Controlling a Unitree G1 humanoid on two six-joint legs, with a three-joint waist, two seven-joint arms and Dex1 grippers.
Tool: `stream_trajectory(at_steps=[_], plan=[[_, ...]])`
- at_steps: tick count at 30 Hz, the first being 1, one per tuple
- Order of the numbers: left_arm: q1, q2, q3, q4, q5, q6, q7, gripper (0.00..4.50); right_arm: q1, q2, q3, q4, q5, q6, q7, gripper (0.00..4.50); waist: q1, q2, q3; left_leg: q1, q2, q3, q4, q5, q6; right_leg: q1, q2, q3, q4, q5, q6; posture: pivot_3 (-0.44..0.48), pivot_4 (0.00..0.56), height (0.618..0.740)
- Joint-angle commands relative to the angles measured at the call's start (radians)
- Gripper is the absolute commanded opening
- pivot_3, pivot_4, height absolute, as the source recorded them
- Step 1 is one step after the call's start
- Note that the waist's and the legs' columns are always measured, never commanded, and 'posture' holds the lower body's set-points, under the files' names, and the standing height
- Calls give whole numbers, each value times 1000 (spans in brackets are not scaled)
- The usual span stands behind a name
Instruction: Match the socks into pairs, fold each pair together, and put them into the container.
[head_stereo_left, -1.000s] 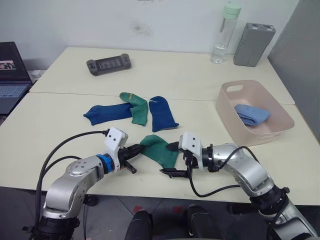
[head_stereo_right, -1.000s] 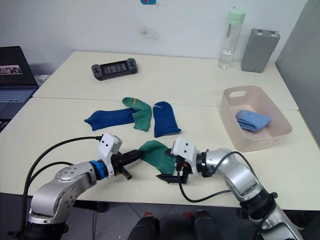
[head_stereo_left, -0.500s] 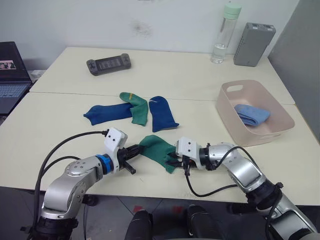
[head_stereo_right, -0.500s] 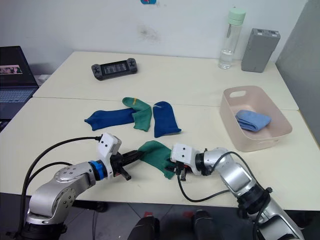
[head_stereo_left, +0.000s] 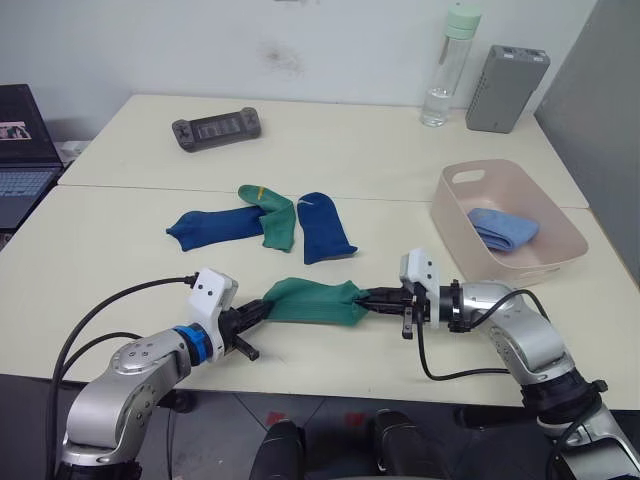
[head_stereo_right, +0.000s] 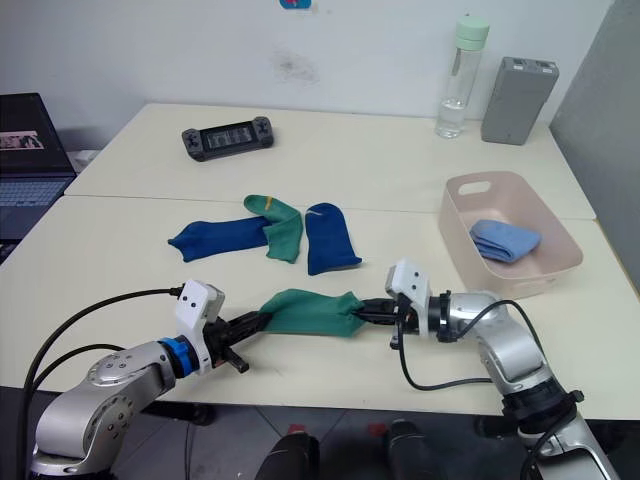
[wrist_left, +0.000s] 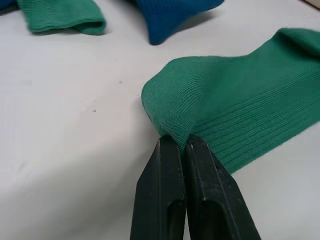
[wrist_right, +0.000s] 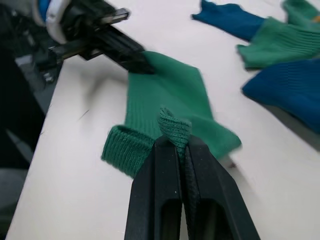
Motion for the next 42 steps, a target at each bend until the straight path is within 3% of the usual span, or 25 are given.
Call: stream_trajectory(at_steps=[1, 4, 7, 8, 17, 18, 23, 27, 31, 37, 42], plan=[[12, -15, 39, -49, -26, -7, 25, 0, 11, 22, -57, 35, 46, -25, -3, 47, 0, 0, 0, 0, 0, 0, 0, 0, 0, 0, 0, 0, 0, 0, 0, 0, 150, 740], [20, -16, 26, -58, -25, -15, 26, 0, 18, 34, -65, 48, 52, -25, -1, 47, -1, 0, 0, 0, 0, 0, 0, 0, 0, 0, 0, 0, 0, 0, 0, 0, 150, 740], [27, -12, 20, -50, -17, -38, 21, 0, 26, 28, -67, 52, 52, -40, 7, 774, 0, 0, 0, 0, 0, 0, 0, 0, 0, 0, 0, 0, 0, 0, 0, 0, 150, 740], [26, -13, 24, -45, -19, -41, 22, 478, 28, 23, -73, 50, 53, -45, 8, 1092, 0, 0, 0, 0, 0, 0, 0, 0, 0, 0, 0, 0, 0, 0, 0, 0, 150, 740], [44, 52, 115, -19, -35, -113, -48, 3225, 51, -93, -142, -46, 64, -70, 53, 4275, -1, 0, 0, 0, 0, 1, 0, 0, 0, 0, 0, 1, 0, 0, 0, 0, 150, 740], [41, 70, 133, -7, -36, -131, -69, 3257, 41, -104, -136, -68, 61, -69, 57, 4438, -2, 0, 0, 0, 0, 1, 0, 0, 0, 0, 0, 1, 0, 0, 0, 0, 150, 740], [47, 168, 173, 97, 17, -279, -204, 3257, -6, -139, -54, -113, -43, -159, 90, 4438, -2, 0, 0, 1, 1, 2, -1, 0, 0, 0, 1, 1, 0, -1, 0, 0, 150, 740], [85, 254, 118, 195, 121, -537, -384, 3257, -33, -217, 71, -17, -251, -464, 163, 4438, -1, 0, 0, 0, 0, 3, -2, 0, 0, -1, 0, 1, -3, -3, 3, 0, 150, 740], [57, 308, 1, 298, 259, -817, -511, 3257, -54, -221, 119, 50, -270, -596, 225, 4438, 7, 0, 0, 0, 0, 4, -2, 0, 0, -1, -1, 1, -6, 0, -1, 0, 150, 740], [-92, 279, -151, 453, 406, -1079, -526, 3257, -79, -183, 177, 110, -327, -645, 221, 4438, 8, 0, 0, 0, 1, 4, -2, 0, 1, 0, 0, 1, -6, 0, 0, 0, 150, 740], [-180, 268, -221, 546, 481, -1102, -499, 3257, -110, -161, 209, 185, -388, -686, 209, 4438, 7, 0, 0, 0, 1, 5, -2, 0, 1, 0, 0, 1, -5, 1, 0, 0, 150, 740]])
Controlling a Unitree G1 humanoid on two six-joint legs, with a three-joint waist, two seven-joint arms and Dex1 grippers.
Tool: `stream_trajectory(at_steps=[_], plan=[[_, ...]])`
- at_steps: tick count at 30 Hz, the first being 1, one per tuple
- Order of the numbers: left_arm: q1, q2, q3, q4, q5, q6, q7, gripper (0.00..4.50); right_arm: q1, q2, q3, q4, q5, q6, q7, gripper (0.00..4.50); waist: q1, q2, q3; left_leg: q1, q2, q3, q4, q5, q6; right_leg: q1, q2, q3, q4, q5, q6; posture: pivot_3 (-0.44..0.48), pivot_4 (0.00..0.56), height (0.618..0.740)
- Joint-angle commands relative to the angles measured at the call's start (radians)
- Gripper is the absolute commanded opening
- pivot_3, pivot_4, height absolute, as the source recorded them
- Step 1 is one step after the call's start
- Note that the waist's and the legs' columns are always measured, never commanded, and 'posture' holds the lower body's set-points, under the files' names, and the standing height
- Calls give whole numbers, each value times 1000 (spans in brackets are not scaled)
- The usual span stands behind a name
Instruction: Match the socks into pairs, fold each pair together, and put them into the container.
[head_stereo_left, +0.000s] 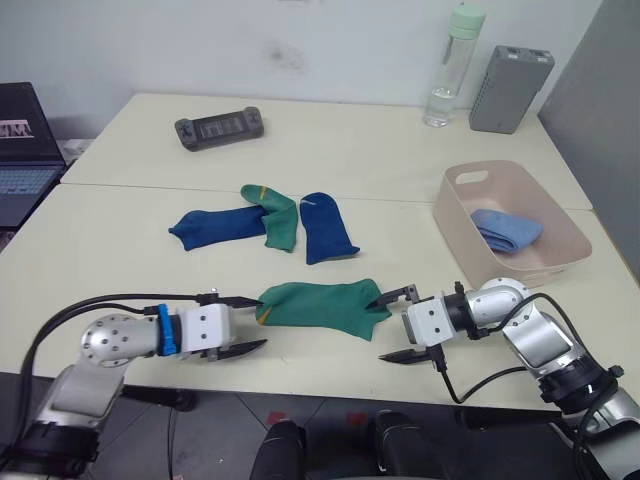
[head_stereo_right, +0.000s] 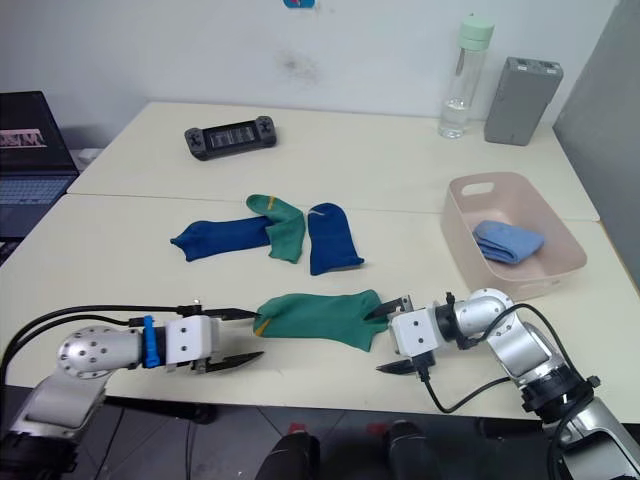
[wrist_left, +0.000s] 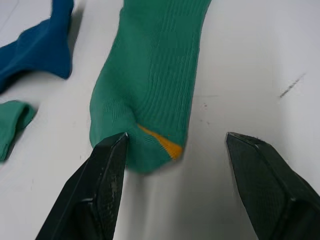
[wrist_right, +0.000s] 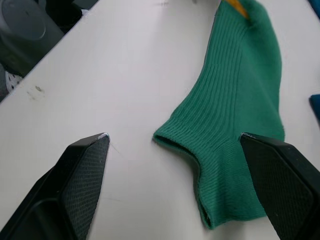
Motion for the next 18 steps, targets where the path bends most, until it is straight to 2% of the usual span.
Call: stream_trajectory(at_steps=[1, 2, 4, 5, 7, 10, 13, 14, 17, 18], plan=[[-28, 4, -41, 38, 42, 14, 3, 3257, -33, 12, 15, 48, -43, -44, -11, 4438, -1, 0, 0, 0, 0, 0, 0, 0, 0, 0, 0, 0, 1, 0, 0, 0, 150, 740], [-34, 8, -50, 44, 45, 24, -3, 3257, -41, 15, 19, 61, -48, -50, -11, 4438, -2, 0, 0, 1, 0, 0, 0, 0, 0, 0, 0, 0, 2, 0, 0, 0, 150, 740], [-46, 15, -59, 63, 54, 36, -6, 2869, -57, 26, 21, 80, -48, -56, -8, 4500, -5, 0, 0, 3, 0, 0, 1, 0, 1, 2, 0, 0, 4, 0, 0, 0, 150, 740], [-50, 17, -62, 69, 53, 45, -7, 2657, -63, 31, 22, 85, -46, -58, -6, 4083, -6, 0, 0, 5, 0, 1, 1, 1, 1, 3, 0, 1, 4, 0, 0, 0, 150, 740], [-63, 18, -69, 82, 52, 53, -7, 2066, -75, 47, 26, 89, -39, -58, -2, 3576, -7, 0, 0, 9, 0, 1, 1, 1, 2, 7, 0, 1, 5, 0, 0, 0, 150, 740], [-80, 16, -79, 96, 42, 77, -14, 1105, -91, 64, 40, 101, -44, -63, 10, 2540, -8, 0, 0, 19, 0, 1, 0, 1, 2, 16, 0, 1, 4, -4, 2, 0, 150, 740], [-88, 23, -98, 109, 54, 66, -28, 182, -102, 77, 55, 131, -59, -82, 10, 1466, -8, 0, 0, 19, 0, 1, 0, 1, 2, 15, 0, 1, 4, -4, 2, 0, 150, 740], [-87, 22, -100, 108, 48, 75, -30, 0, -106, 81, 57, 139, -64, -87, 7, 1181, -8, 0, 0, 19, 0, 1, 0, 1, 2, 15, 0, 1, 5, -4, 2, 0, 150, 740], [-86, 16, -98, 99, 35, 89, -28, 0, -119, 89, 53, 157, -62, -93, 5, 126, -8, 0, 0, 19, 0, 1, 0, 1, 2, 16, 0, 1, 5, -4, 2, 0, 150, 740], [-83, 11, -93, 89, 22, 106, -27, 0, -122, 87, 49, 159, -55, -92, 10, 20, -8, 0, 0, 19, 0, 1, 0, 1, 2, 16, 0, 1, 4, -4, 2, 0, 150, 740]])
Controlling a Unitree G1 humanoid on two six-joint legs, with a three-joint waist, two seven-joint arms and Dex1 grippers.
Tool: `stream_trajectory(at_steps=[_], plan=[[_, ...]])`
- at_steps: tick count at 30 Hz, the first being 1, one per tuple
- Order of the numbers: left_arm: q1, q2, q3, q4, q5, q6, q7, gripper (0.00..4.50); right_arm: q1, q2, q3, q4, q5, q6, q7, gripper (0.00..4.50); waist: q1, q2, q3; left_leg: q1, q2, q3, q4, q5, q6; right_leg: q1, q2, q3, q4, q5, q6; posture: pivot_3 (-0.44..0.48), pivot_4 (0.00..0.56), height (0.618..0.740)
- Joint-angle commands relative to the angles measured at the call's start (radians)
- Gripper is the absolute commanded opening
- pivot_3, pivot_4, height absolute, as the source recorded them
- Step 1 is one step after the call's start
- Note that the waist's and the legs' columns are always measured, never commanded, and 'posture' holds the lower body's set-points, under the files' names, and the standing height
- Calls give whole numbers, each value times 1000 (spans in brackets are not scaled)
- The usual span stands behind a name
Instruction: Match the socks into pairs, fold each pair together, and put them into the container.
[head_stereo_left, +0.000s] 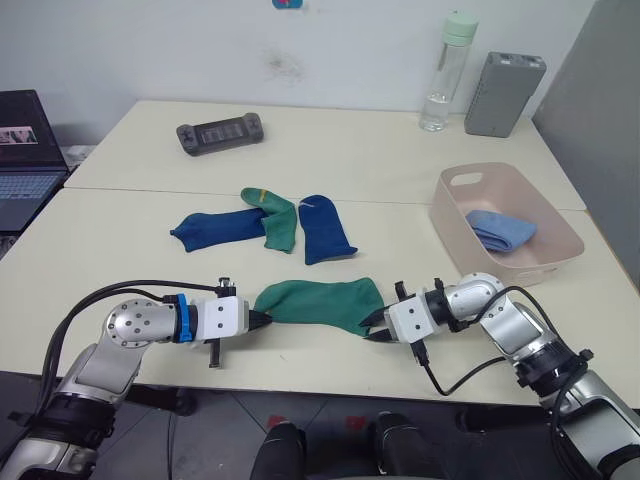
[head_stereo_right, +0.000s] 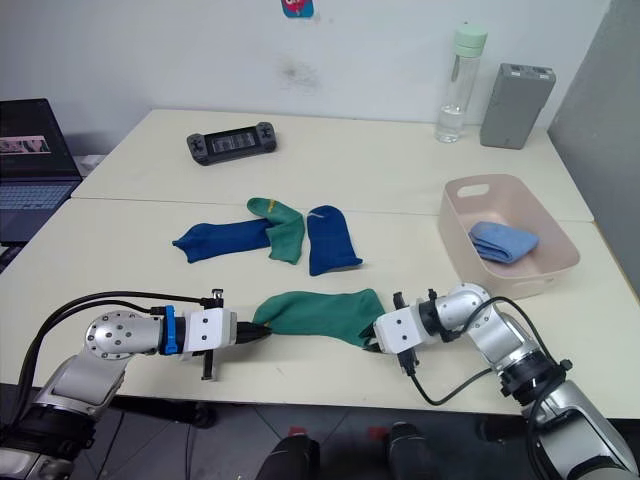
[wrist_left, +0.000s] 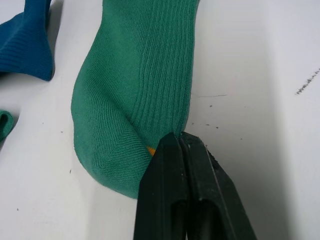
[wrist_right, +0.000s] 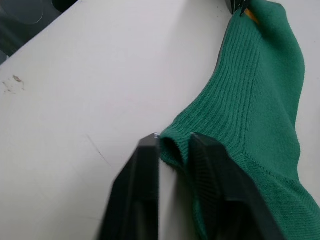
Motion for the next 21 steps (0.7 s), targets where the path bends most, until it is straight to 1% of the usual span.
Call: stream_trajectory(at_steps=[1, 4, 7, 10, 12, 13, 15, 18, 21], plan=[[11, 2, -2, 3, -6, 62, 2, 0, -21, 0, -15, -1, 16, -13, 11, 20, 0, 0, 0, 0, 0, 0, 0, 0, 0, 0, 0, 0, 0, 0, 0, 0, 150, 740], [17, -1, 16, -13, -41, 74, 2, 0, -24, -10, -37, -31, 67, 23, 39, 20, 0, 0, 0, 0, 0, 0, 0, 0, 0, 0, 0, 0, 0, 0, 0, 0, 150, 740], [27, 1, 43, -49, -96, 73, -7, 0, -14, -12, -75, -142, 176, 186, 70, 20, 0, 0, 0, -1, 0, 0, 0, 0, 0, 0, 0, 0, 0, 0, 0, 0, 150, 740], [65, 17, 84, -156, -186, 122, -29, 0, -6, -34, -107, -286, 284, 355, 93, 20, 0, 1, 1, -3, 1, -2, 0, 0, 0, -1, 0, -1, 0, 0, -1, 0, 150, 740], [107, 52, 99, -233, -210, 131, -61, 0, 11, -56, -123, -367, 353, 453, 107, 20, 0, 1, 1, -4, 1, -4, -1, 0, 0, -1, 0, -2, 0, -1, -2, 0, 150, 740], [130, 69, 113, -280, -241, 164, -74, 0, 22, -68, -132, -408, 393, 508, 111, 20, 0, 1, 1, -5, 1, -5, -1, 0, 0, -2, 0, -3, -1, -1, -2, 0, 150, 740], [178, 109, 149, -392, -342, 279, -96, 0, 44, -99, -156, -484, 478, 619, 117, 20, 0, 1, 1, -5, 1, -5, -2, -1, 0, -2, 0, -4, -1, -2, -3, 0, 150, 740], [256, 188, 204, -530, -469, 403, -159, 0, 51, -133, -207, -578, 633, 825, 90, 20, 0, 1, 3, -5, 1, -6, -3, -1, 0, -1, -1, -4, -2, -5, -1, 0, 150, 740], [348, 284, 283, -641, -641, 623, -190, 0, 60, -159, -250, -626, 761, 989, 57, 20, 0, 1, 3, -5, 1, -6, -3, -1, 0, -1, -1, -4, -2, -5, -1, 0, 150, 740]])
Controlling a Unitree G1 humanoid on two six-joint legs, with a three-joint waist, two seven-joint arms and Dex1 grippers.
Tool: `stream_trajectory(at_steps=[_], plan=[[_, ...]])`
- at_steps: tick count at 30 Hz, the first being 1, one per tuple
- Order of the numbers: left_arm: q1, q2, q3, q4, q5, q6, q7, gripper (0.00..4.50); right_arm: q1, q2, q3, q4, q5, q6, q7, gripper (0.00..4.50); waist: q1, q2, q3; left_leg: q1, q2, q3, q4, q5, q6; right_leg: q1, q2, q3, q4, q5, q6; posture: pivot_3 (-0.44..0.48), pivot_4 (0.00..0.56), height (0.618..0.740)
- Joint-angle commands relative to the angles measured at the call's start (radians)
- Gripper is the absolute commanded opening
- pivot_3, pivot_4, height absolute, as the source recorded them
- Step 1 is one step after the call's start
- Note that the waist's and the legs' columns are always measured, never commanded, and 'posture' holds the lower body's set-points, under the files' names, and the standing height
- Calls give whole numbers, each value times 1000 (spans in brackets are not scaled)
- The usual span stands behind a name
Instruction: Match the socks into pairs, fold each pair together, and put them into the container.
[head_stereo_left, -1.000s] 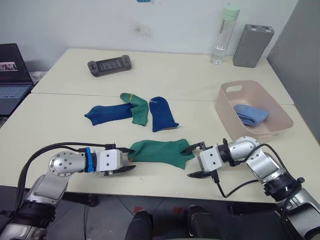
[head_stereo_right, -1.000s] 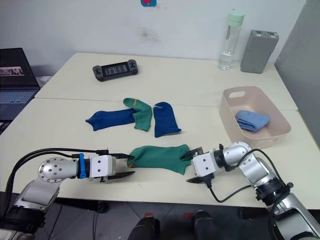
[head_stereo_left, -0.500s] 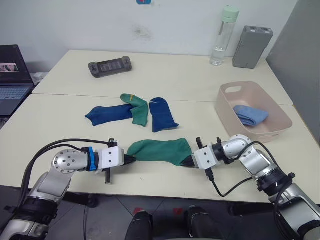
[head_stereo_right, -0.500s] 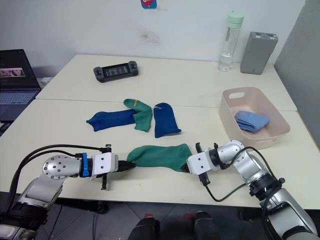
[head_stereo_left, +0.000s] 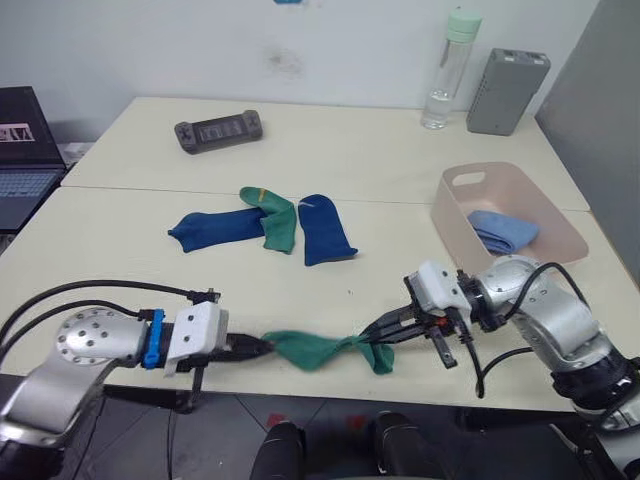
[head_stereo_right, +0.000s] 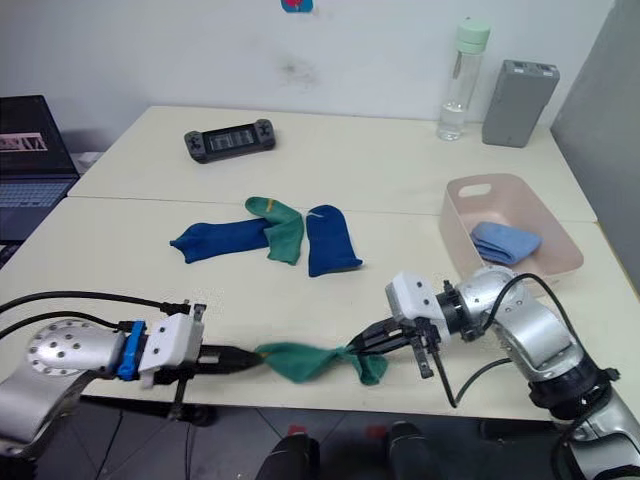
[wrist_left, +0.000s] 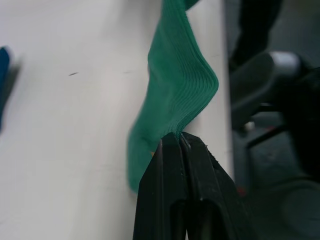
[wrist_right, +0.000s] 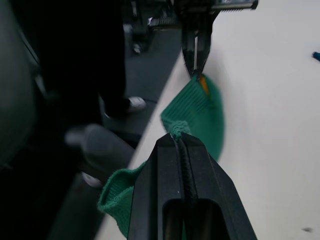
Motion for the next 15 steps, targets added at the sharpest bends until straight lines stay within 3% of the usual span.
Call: stream_trajectory(at_steps=[1, 5, 10, 15], plan=[[83, 94, 107, -127, -210, 245, -37, 0, 9, -31, -66, -75, 158, 181, -35, 20, -1, 0, 1, 0, 0, 0, 0, 0, 0, 0, 0, 0, 0, 0, 0, 0, 150, 740], [67, 113, 103, -113, -263, 395, 19, 0, 24, -22, -73, -56, 205, 279, -93, 20, -1, 1, 2, 1, 0, 1, -1, 0, 0, 0, 0, 0, 0, -3, -3, 0, 150, 740], [-101, 55, -37, 59, -79, 352, 57, 0, 7, 25, -23, 85, 90, 224, -127, 20, -1, 1, 2, 1, -1, 2, -2, 0, 0, -1, 1, 1, -2, -4, -5, 0, 150, 740], [-278, -26, -168, 220, 84, 280, 60, 0, -57, 72, 15, 274, -41, 121, -133, 20, 0, 1, 2, -2, -2, 5, -7, 0, 0, -4, 0, 3, -8, 2, 3, 0, 150, 740]])
